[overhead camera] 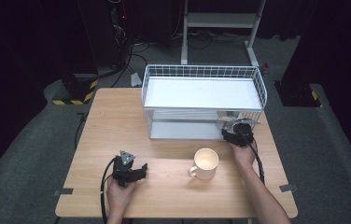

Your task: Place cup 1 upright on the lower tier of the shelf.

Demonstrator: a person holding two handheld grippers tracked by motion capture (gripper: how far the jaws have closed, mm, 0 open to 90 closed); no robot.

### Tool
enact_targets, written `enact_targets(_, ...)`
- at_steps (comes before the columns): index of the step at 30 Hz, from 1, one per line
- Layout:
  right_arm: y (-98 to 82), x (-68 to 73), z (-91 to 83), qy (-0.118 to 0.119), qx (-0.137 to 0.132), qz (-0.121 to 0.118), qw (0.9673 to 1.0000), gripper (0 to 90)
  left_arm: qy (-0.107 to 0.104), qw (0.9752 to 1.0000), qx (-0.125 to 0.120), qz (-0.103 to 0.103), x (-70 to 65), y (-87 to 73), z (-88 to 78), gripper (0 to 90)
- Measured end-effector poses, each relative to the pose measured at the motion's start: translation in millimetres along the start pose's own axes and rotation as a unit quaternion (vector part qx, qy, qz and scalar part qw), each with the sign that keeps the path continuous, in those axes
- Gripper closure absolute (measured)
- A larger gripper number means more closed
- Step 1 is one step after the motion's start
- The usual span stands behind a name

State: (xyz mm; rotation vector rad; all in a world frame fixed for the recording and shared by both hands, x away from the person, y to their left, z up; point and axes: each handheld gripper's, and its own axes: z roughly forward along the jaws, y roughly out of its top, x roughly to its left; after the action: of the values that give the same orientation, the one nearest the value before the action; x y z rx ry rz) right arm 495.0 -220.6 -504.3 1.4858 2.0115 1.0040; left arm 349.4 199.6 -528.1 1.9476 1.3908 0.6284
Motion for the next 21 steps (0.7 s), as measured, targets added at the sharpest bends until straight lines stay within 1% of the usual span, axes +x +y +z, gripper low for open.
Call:
enact_targets(3,-0.6,0.0,1.9,-0.001,0.0,0.007,1.0,44.1,0.0,1.0,0.0,0.0,0.0,0.0,0.0,22.1)
enact_targets(5,-0.3,-0.7,3.2,0.0,-0.001,0.005,1.0,44.8,0.0,1.0,0.0,0.0,0.0,0.0,0.0,22.2)
enact_targets(6,0.5,0.3,3.4,-0.002,0.004,0.009,1.0,44.7,0.0,1.0,0.0,0.0,0.0,0.0,0.0,22.1)
enact_targets(7,2.0,0.3,4.2,-0.006,0.006,0.004,1.0,44.5,0.0,1.0,0.0,0.0,0.0,0.0,0.0,22.2)
enact_targets(8,3.7,1.3,3.8,-0.007,0.01,0.008,0.9999,44.6,0.0,1.0,0.0,0.0,0.0,0.0,0.0,22.1)
enact_targets(10,8.0,1.2,4.4,-0.007,0.004,-0.001,1.0,45.0,0.0,1.0,0.0,0.0,0.0,0.0,0.0,22.1)
enact_targets(13,10.7,3.0,6.1,-0.013,0.003,0.001,0.9999,46.1,0.0,1.0,0.0,0.0,0.0,0.0,0.0,22.1)
enact_targets(14,10.5,2.8,7.1,-0.013,0.002,0.001,0.9999,46.2,0.0,1.0,0.0,0.0,0.0,0.0,0.0,22.1)
enact_targets(17,8.8,2.5,11.0,-0.013,0.01,0.007,0.9998,46.4,0.0,1.0,0.0,0.0,0.0,0.0,0.0,22.1)
enact_targets(18,8.3,1.8,12.1,-0.016,0.011,0.005,0.9998,46.4,0.0,1.0,0.0,0.0,0.0,0.0,0.0,22.1)
enact_targets(21,7.8,1.9,14.8,-0.016,0.005,0.003,0.9998,46.9,0.0,1.0,0.0,0.0,0.0,0.0,0.0,22.1)
